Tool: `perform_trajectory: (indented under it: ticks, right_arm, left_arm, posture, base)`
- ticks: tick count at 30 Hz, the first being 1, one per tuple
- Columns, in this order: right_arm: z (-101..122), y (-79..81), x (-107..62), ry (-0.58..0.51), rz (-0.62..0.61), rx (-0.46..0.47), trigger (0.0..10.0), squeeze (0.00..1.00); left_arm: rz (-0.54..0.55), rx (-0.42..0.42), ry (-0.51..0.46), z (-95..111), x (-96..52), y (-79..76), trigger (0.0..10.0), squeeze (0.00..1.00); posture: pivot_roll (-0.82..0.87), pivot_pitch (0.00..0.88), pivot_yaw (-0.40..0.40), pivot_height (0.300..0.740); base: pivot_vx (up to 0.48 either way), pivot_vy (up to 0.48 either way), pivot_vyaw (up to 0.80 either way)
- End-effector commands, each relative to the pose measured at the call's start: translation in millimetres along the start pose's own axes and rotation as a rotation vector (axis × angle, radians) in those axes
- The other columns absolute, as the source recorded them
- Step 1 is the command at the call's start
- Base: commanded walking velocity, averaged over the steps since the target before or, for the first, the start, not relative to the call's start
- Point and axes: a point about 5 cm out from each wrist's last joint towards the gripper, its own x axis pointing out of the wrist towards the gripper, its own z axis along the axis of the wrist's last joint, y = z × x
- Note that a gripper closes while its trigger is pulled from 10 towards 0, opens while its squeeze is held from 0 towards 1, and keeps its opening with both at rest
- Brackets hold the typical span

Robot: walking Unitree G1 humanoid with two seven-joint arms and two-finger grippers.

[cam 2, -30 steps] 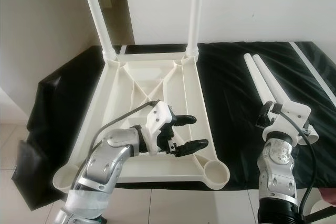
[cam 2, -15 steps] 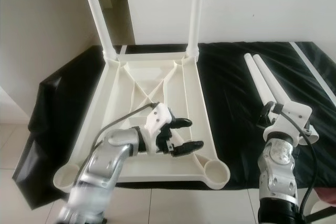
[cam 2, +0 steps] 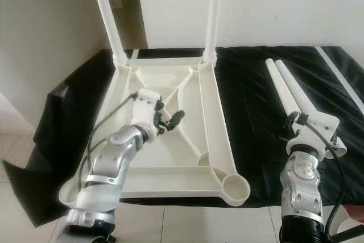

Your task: Building children table

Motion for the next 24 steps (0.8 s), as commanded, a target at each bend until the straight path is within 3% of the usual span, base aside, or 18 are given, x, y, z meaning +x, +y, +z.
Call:
perform_trajectory:
  ticks: [1,4,10,17,24]
  right_arm:
    - [-4,0.5,-1.1,0.024,-0.003,0.002,10.0,0.0]
    - [-5,-1.2,-0.7,0.029,-0.007,0.0,10.0,0.0]
    - [-14,-9.1,2.6,0.094,-0.012,-0.021,10.0,0.0]
    - [-24,-31.7,7.7,0.198,-0.012,-0.038,10.0,0.0]
    - [-28,-30.7,6.1,0.256,0.061,-0.036,10.0,0.0]
  left_arm:
    - [0.016,0.015,-0.014,0,0.4,-3.9,10.0,0.0]
    - [-0.158,0.072,-0.064,5,-4.5,-22.9,10.0,0.0]
    - [-0.343,0.129,-0.113,15,-11.9,-39.4,10.0,0.0]
    - [-0.379,0.14,-0.119,20,-13.3,-43.9,10.0,0.0]
    - [-0.388,0.137,-0.119,21,-14.4,-44.4,10.0,0.0]
  posture:
    - [0.0,0.0,0.027,0.74]
    - [0.0,0.0,0.026,0.74]
    - [-0.01,0.0,0.03,0.74]
    - [-0.02,0.0,0.045,0.74]
    - [-0.02,0.0,0.043,0.74]
  base:
    - [0.0,0.0,0.0]
    - [0.0,0.0,0.0]
    - [0.0,0.0,0.0]
    - [0.0,0.0,0.0]
    - [0.0,0.0,0.0]
